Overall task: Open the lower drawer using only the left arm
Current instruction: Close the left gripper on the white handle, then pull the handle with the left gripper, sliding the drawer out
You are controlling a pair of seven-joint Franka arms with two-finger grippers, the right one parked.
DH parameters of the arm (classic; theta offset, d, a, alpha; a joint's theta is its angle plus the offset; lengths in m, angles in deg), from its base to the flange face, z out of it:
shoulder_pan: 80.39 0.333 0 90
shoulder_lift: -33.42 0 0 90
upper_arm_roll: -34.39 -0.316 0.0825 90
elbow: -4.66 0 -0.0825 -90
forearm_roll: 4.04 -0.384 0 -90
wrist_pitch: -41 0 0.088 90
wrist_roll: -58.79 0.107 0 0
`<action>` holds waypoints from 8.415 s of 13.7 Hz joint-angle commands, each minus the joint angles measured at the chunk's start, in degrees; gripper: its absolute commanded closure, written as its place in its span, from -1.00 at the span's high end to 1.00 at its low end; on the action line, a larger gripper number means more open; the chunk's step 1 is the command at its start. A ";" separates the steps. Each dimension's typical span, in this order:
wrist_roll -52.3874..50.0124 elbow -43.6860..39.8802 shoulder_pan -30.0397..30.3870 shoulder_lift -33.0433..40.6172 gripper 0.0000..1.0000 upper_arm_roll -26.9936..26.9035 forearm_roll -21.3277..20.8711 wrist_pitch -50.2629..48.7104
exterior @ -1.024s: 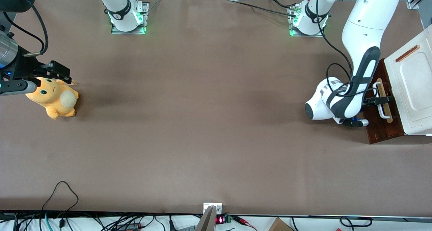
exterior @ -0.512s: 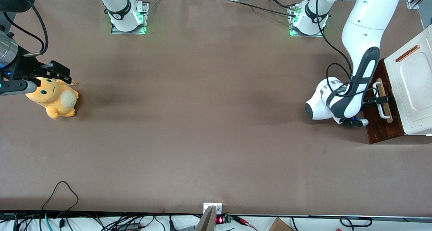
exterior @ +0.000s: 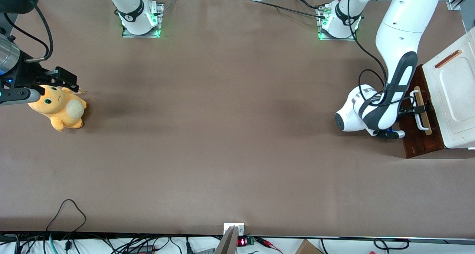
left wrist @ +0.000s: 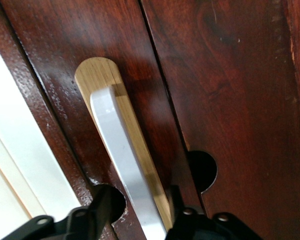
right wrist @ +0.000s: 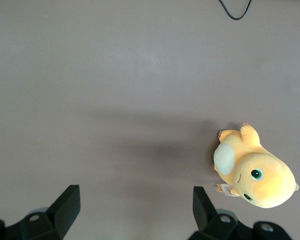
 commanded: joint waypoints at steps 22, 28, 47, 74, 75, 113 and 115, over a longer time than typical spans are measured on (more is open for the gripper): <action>-3.08 0.01 -0.49 -1.35 -0.40 0.36 -1.53 -2.81; -3.69 -0.26 -0.49 -1.35 -0.55 0.36 -1.61 -2.90; -4.48 -1.75 -1.28 -0.73 -0.72 0.80 0.41 -2.99; -6.24 -4.65 -8.49 -0.29 -0.72 0.80 11.92 -3.34; -6.33 -4.74 -8.66 -0.29 -0.72 0.80 12.18 -4.12; -8.53 -9.22 -15.08 -0.56 -0.72 0.80 22.64 -7.20; -8.53 -9.31 -15.08 -0.64 -0.72 0.80 22.73 -7.20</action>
